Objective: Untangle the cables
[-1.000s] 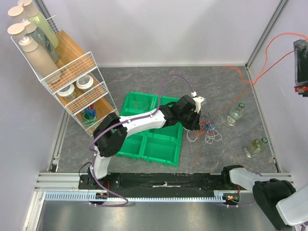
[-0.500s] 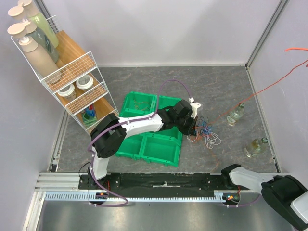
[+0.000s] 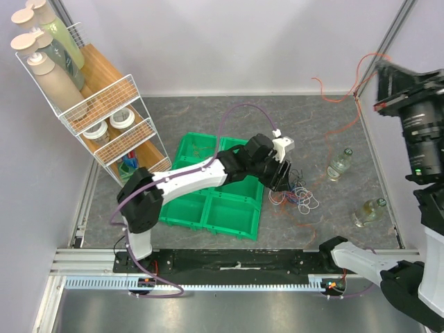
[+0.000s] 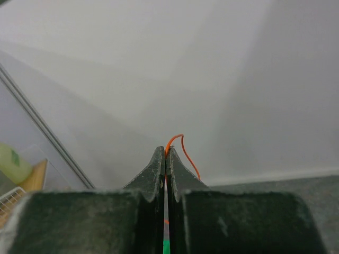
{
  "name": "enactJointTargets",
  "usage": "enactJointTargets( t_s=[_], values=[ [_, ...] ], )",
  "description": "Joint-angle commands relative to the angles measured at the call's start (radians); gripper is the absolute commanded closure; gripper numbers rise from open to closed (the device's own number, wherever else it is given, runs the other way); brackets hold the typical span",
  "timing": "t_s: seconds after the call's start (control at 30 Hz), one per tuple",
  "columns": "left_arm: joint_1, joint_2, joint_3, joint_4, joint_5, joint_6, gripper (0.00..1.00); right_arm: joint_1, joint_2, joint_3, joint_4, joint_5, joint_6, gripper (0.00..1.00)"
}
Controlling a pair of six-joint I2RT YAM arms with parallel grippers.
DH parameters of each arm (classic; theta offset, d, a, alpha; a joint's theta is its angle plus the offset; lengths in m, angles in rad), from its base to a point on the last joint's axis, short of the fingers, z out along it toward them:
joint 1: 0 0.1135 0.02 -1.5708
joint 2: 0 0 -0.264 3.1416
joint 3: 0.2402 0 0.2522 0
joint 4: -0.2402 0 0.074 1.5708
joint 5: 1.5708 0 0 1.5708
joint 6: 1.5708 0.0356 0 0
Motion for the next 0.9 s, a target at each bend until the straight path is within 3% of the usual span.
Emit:
enactJointTargets(
  t_s=[0.0,0.13,0.47,0.63,0.87],
  values=[
    [-0.002,-0.174,0.033,0.022,0.077,0.054,0.37,0.006,-0.033,-0.032,-0.094,-0.034,-0.016,1.0],
    [-0.002,-0.246,0.07,0.03,0.059,0.052,0.28,0.006,-0.018,0.003,-0.149,-0.079,-0.017,1.0],
    [-0.032,-0.153,0.174,0.267,0.035,0.052,0.28,0.004,0.03,0.092,-0.15,-0.159,0.07,1.0],
    [-0.061,-0.061,0.179,0.318,0.077,0.0,0.33,0.004,0.045,0.133,-0.147,-0.166,0.087,1.0],
    [-0.104,0.014,0.138,0.436,0.247,-0.086,0.28,0.006,0.047,0.141,-0.155,-0.174,0.09,1.0]
  ],
)
